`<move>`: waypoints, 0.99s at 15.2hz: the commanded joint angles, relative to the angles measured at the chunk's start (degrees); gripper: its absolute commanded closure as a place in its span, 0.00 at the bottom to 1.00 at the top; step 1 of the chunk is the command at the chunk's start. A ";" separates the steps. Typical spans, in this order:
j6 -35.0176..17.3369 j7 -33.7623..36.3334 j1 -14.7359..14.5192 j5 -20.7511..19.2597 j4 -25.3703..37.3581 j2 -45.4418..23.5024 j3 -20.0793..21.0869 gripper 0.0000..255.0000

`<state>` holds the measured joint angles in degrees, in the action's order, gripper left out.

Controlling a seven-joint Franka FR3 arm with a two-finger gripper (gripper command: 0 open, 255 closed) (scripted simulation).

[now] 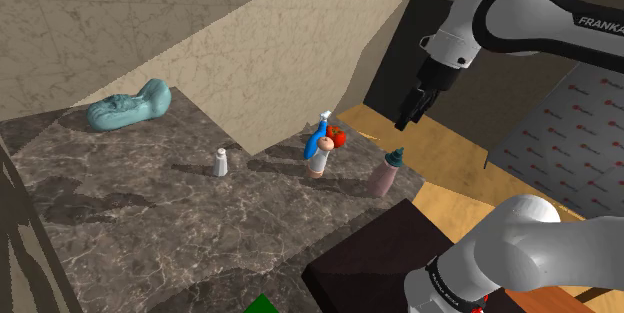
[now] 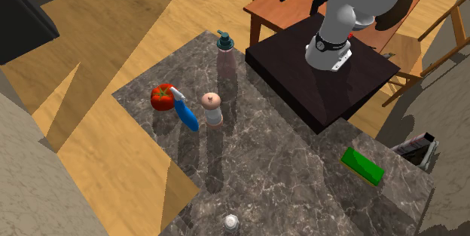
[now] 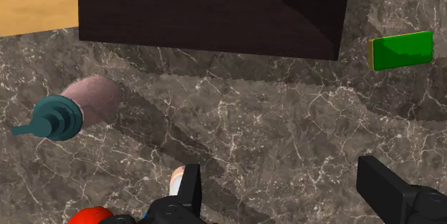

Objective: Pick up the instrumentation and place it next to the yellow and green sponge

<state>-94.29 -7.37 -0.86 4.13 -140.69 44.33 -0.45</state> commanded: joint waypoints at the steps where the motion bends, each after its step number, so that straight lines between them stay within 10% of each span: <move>1: 0.00 0.00 0.00 0.00 0.00 0.00 0.00 0.00; 15: -25.78 1.15 2.11 0.54 1.19 -27.24 -1.22 0.00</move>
<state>-117.95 -6.00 1.00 4.64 -139.90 19.58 -1.36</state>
